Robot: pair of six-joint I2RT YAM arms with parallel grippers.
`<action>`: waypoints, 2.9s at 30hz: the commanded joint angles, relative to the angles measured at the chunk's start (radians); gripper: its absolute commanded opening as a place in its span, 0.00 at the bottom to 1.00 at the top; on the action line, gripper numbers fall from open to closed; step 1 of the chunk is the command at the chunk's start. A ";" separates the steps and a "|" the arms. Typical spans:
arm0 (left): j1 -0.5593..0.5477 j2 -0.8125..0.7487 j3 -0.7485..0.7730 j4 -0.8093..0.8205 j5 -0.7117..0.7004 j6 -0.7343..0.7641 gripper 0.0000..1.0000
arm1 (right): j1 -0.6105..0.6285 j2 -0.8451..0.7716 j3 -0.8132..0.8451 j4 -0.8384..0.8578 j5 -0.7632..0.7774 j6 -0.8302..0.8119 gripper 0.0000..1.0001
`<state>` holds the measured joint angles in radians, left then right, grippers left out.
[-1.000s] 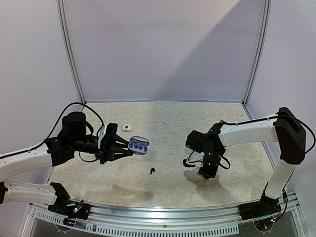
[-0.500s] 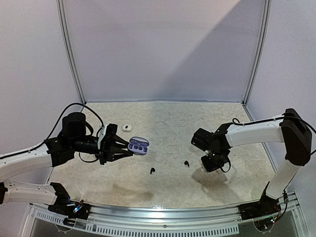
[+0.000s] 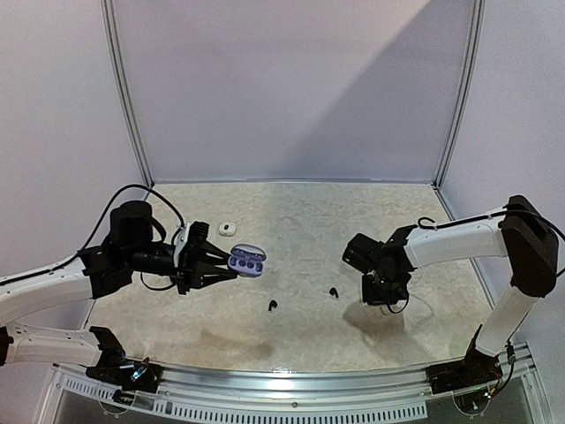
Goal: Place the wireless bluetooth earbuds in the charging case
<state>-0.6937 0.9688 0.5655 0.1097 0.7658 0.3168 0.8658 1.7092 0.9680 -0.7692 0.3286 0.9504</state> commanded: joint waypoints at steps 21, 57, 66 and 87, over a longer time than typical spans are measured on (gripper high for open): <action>-0.003 -0.017 -0.007 -0.028 -0.001 0.023 0.00 | -0.106 -0.094 0.169 -0.088 -0.234 -0.623 0.29; -0.001 -0.026 0.004 -0.086 -0.002 0.044 0.00 | -0.251 0.050 0.077 -0.163 -0.487 -1.419 0.29; -0.002 -0.027 0.000 -0.077 0.000 0.041 0.00 | -0.251 0.045 0.079 -0.168 -0.461 -1.346 0.19; -0.001 -0.051 -0.017 -0.072 -0.023 0.024 0.00 | -0.170 -0.025 0.104 -0.269 -0.352 -0.274 0.06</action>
<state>-0.6956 0.9394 0.5655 0.0383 0.7502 0.3477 0.6361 1.7443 1.1069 -0.9970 -0.0376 0.3431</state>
